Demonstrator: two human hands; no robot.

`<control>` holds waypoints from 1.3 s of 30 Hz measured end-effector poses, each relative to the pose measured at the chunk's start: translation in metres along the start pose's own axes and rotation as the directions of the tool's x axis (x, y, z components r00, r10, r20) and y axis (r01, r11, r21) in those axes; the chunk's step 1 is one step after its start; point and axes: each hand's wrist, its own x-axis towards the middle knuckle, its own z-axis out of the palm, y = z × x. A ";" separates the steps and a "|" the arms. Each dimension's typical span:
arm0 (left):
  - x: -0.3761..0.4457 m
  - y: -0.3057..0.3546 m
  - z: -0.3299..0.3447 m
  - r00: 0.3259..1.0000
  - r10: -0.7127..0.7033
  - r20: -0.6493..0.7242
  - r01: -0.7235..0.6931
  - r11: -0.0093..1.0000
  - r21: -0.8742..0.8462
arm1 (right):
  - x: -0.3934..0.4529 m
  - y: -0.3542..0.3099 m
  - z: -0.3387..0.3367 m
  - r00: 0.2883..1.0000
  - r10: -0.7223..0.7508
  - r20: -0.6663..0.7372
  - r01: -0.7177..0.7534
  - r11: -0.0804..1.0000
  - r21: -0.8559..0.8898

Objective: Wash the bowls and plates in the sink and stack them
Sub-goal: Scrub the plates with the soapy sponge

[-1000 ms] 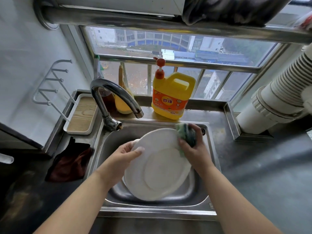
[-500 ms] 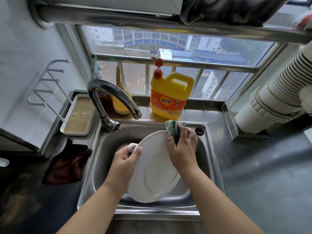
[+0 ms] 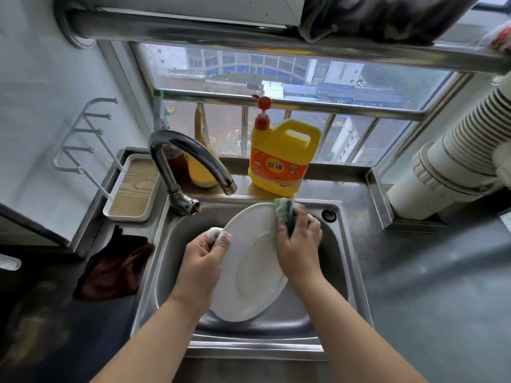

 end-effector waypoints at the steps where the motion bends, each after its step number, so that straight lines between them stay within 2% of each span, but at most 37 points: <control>1: 0.001 0.000 0.001 1.000 0.001 -0.005 -0.001 1.000 0.004 | -0.008 -0.007 0.004 0.997 -0.082 -0.010 0.082 0.997 0.008; 4: 0.002 0.000 0.003 1.000 -0.023 -0.016 0.023 0.999 -0.029 | -0.025 -0.021 0.017 0.963 -0.269 0.007 0.269 0.963 -0.024; 6: 0.002 0.001 0.003 0.999 -0.034 -0.010 0.033 0.998 -0.056 | -0.020 -0.020 0.018 0.967 -0.253 0.012 0.254 0.967 -0.019; 7: 0.001 0.001 0.002 0.999 -0.035 -0.013 0.034 0.998 -0.060 | -0.013 -0.016 0.017 0.981 -0.194 0.003 0.194 0.981 0.002; 9: 0.001 0.002 0.000 0.999 -0.035 -0.012 0.034 0.997 -0.065 | 0.004 -0.002 0.011 1.000 0.019 0.005 -0.019 0.998 0.055; 11: 0.002 0.002 -0.003 1.000 -0.028 -0.005 0.028 0.998 -0.049 | 0.013 0.010 0.007 0.975 0.219 0.045 -0.222 0.973 0.057; 12: 0.003 0.002 -0.004 1.000 -0.020 -0.006 0.020 0.999 -0.030 | 0.011 0.011 0.007 0.967 0.249 0.054 -0.252 0.967 0.044; 14: 0.005 0.002 -0.002 1.000 0.005 -0.006 -0.005 1.000 0.012 | 0.001 0.003 0.010 0.984 0.172 0.037 -0.174 0.983 0.064; 16: 0.006 0.001 0.001 1.000 0.031 0.004 -0.031 0.997 0.072 | -0.013 -0.015 0.015 0.999 -0.017 0.030 0.013 0.995 0.104; 18: 0.006 0.000 0.002 0.999 0.035 0.012 -0.036 0.994 0.104 | -0.021 -0.026 0.023 0.985 -0.173 0.018 0.170 0.980 0.103; 20: 0.007 0.000 0.001 0.999 0.033 0.013 -0.034 0.996 0.082 | -0.015 -0.026 0.024 0.984 -0.177 0.021 0.174 0.979 0.104; 21: 0.006 0.001 0.000 0.999 0.038 0.008 -0.038 0.996 0.077 | -0.009 -0.020 0.023 0.992 -0.122 0.029 0.117 0.985 0.127; 23: 0.005 0.003 -0.003 0.999 0.042 -0.002 -0.042 0.999 0.033 | 0.007 -0.004 0.017 0.993 0.100 0.061 -0.109 0.978 0.180; 26: 0.006 0.005 -0.008 1.000 0.005 -0.030 -0.008 0.995 -0.095 | 0.020 0.024 0.012 0.906 0.401 0.140 -0.424 0.861 0.280; 30: 0.010 -0.002 -0.014 0.998 -0.034 -0.053 0.017 0.959 -0.285 | 0.005 0.050 0.024 0.815 0.523 0.252 -0.568 0.630 0.530; 32: 0.011 -0.011 -0.017 0.999 -0.044 -0.024 0.033 0.941 -0.336 | 0.000 0.055 0.028 0.801 0.531 0.278 -0.567 0.521 0.638; 34: 0.010 -0.020 -0.022 0.998 -0.045 0.053 0.062 0.922 -0.381 | -0.001 0.055 0.026 0.828 0.497 0.260 -0.516 0.494 0.700; 36: 0.010 -0.023 -0.034 0.984 -0.056 0.171 0.124 0.900 -0.418 | 0.001 0.053 0.018 0.888 0.414 0.201 -0.417 0.539 0.731; 39: 0.014 -0.022 -0.056 0.926 -0.143 0.350 0.228 0.950 -0.214 | 0.010 0.049 -0.004 0.975 0.187 0.121 -0.216 0.657 0.722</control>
